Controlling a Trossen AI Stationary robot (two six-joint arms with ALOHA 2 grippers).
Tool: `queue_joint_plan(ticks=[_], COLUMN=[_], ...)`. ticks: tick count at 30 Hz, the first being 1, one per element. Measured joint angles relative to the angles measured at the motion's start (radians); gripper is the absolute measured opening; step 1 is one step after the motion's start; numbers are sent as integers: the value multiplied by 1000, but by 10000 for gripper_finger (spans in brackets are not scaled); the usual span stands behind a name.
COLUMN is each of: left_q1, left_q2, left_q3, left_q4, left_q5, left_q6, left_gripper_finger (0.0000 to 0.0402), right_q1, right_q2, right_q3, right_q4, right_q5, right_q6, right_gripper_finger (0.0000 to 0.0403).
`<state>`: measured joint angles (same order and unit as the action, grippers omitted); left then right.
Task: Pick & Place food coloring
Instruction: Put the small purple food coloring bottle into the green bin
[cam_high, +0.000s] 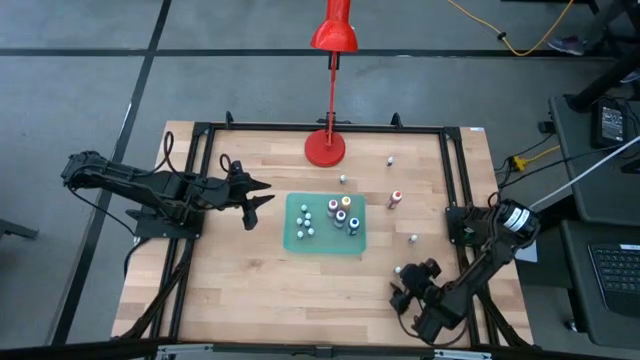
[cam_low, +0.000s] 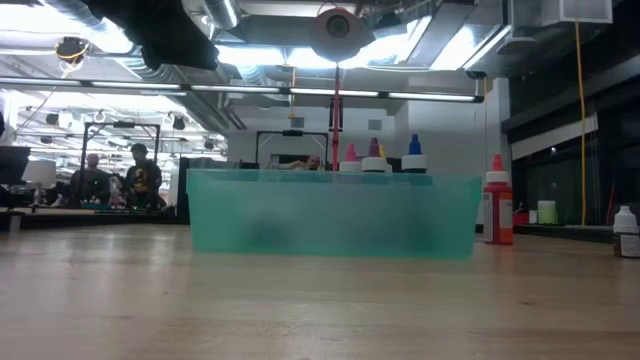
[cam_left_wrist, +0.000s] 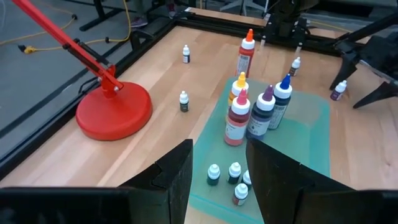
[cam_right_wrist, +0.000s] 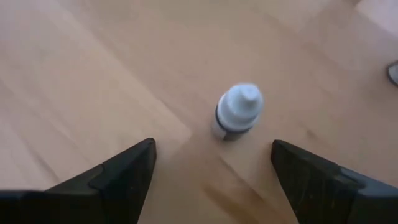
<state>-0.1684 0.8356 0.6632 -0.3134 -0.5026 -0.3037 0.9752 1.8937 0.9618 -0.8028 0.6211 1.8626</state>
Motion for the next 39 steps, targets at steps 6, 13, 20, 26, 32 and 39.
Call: queue_joint_plan(ticks=[6, 13, 20, 26, 32, 39], left_q1=[0, 0, 0, 0, 0, 0], left_q2=[0, 0, 0, 0, 0, 0], left_q3=[0, 0, 0, 0, 0, 0], left_q4=[3, 3, 3, 3, 3, 3], left_q5=[-1, -1, -1, -1, -1, -4], left_q6=[-16, -17, -27, -27, -27, -25], left_gripper_finger=[145, 145, 145, 145, 145, 145], right_q1=[-1, -4, -3, 4, 12, 13], right_q2=[4, -1, 1, 1, 2, 3], right_q3=[-3, -49, -48, -48, -33, -29], right_q4=[-3, 51, 52, 56, 53, 52], right_q5=[30, 35, 27, 13, 4, 3], right_q6=[14, 14, 15, 14, 14, 14], right_gripper_finger=[322, 275, 210, 180, 169, 151])
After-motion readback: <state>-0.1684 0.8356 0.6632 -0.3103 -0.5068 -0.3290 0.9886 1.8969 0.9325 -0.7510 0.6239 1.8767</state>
